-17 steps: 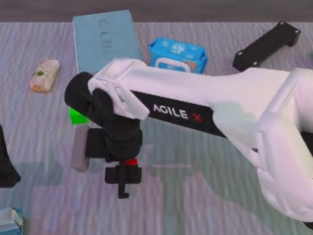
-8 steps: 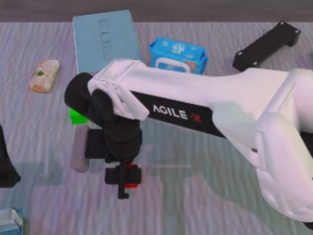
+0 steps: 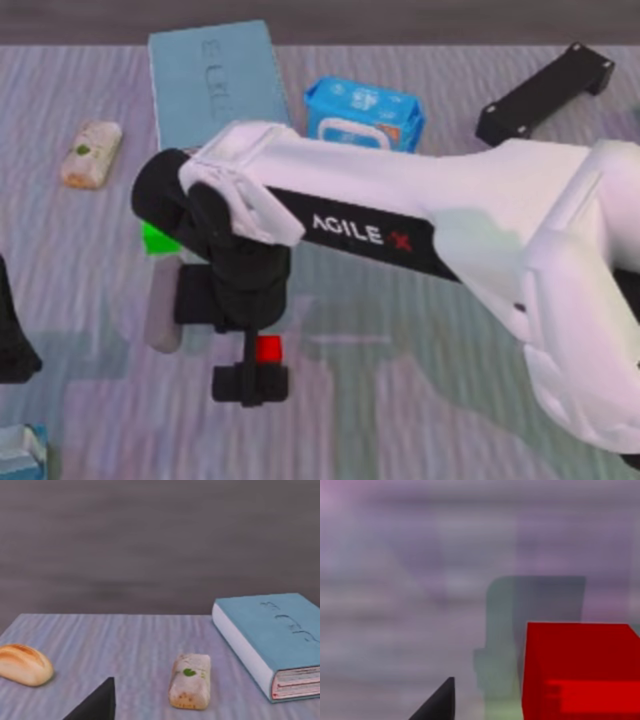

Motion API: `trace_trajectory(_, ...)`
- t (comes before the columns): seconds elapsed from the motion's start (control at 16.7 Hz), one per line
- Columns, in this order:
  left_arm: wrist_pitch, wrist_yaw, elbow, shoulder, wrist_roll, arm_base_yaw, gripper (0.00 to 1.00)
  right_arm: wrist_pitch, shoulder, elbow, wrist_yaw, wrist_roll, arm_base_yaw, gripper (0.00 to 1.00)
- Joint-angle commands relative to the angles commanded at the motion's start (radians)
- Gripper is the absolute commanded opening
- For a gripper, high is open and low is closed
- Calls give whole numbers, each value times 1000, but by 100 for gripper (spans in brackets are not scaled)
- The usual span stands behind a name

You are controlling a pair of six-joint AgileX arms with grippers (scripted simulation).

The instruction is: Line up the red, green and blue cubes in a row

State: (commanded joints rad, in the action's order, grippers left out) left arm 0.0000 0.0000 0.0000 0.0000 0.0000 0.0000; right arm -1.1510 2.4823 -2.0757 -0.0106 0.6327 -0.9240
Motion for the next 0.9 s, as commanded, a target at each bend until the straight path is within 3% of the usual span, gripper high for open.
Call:
trace_trajectory(0.48, 0, 0, 0, 0, 0, 0, 100, -17, 0, -17, 0, 0, 1, 100)
trace_trajectory(0.9, 0, 0, 0, 0, 0, 0, 100, -251, -17, -230, -1, 4, -5, 100)
